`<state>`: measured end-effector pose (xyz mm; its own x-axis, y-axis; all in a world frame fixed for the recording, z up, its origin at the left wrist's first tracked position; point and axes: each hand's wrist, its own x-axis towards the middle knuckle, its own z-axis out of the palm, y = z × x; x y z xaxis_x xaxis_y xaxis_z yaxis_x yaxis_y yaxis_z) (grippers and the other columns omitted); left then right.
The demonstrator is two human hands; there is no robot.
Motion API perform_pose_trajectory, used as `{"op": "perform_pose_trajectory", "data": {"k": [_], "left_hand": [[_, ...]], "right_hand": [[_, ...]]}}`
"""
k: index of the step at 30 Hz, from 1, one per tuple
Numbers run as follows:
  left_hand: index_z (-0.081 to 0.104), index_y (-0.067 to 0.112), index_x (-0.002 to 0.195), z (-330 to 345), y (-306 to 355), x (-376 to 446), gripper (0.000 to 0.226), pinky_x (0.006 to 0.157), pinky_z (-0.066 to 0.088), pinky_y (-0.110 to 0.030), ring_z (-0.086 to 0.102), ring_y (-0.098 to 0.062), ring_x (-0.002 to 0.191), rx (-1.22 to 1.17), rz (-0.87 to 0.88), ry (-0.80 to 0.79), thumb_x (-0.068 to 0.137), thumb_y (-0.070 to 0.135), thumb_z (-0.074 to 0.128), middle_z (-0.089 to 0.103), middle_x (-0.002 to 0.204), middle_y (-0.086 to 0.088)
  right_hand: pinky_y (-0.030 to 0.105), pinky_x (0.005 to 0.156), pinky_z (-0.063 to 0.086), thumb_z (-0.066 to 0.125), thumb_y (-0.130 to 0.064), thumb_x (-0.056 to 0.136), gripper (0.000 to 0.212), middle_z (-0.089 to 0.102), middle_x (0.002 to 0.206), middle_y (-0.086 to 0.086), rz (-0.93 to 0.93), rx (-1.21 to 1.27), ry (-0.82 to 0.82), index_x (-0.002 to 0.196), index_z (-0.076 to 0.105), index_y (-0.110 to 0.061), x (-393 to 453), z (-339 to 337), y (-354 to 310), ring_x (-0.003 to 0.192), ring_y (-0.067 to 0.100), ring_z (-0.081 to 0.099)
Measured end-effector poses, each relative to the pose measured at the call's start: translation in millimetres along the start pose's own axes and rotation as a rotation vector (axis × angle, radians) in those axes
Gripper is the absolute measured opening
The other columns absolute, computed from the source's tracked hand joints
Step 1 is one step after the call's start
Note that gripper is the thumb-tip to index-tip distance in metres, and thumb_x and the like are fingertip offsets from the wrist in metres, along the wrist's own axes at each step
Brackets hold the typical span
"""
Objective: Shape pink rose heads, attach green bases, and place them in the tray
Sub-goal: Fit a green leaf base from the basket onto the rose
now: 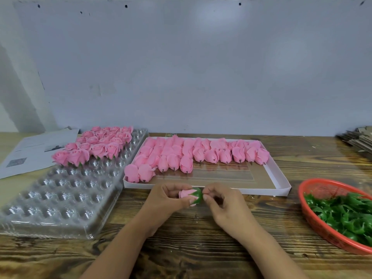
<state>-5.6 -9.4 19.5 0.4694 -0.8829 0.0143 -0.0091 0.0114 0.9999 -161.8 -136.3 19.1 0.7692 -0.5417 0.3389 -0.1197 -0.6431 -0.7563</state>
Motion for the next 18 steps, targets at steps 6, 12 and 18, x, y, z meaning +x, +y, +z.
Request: {"op": "perform_pose_trajectory", "data": {"k": [6,12,18], "left_hand": [[0.079,0.032,0.1,-0.5,-0.4,0.3,0.03,0.083,0.06,-0.026,0.076,-0.019,0.096,0.09,0.073,0.024,0.079,0.011,0.085,0.079,0.101,-0.002],[0.077,0.038,0.102,3.5,-0.5,-1.3,0.03,0.083,0.057,-0.02,0.074,-0.012,0.1,0.127,0.122,0.008,0.079,0.022,0.085,0.079,0.104,0.005],[0.069,0.042,0.117,4.0,2.3,-1.3,0.05,0.087,0.06,-0.031,0.071,-0.018,0.11,-0.017,0.133,-0.035,0.071,0.044,0.089,0.075,0.118,0.001]], "right_hand": [[0.012,0.076,0.051,0.074,-0.014,0.088,0.023,0.077,0.089,-0.01,0.158,0.289,-0.015,0.098,0.071,-0.034,2.8,2.3,-5.5,0.086,0.002,0.071],[0.027,0.072,0.057,0.076,-0.01,0.086,0.02,0.077,0.082,0.005,0.246,0.431,-0.044,0.101,0.074,-0.024,2.2,1.6,-9.2,0.075,0.02,0.072],[0.024,0.067,0.059,0.076,-0.007,0.078,0.027,0.073,0.089,0.017,0.521,1.081,-0.028,0.105,0.074,-0.003,5.7,3.9,-8.6,0.07,0.017,0.067]]}}
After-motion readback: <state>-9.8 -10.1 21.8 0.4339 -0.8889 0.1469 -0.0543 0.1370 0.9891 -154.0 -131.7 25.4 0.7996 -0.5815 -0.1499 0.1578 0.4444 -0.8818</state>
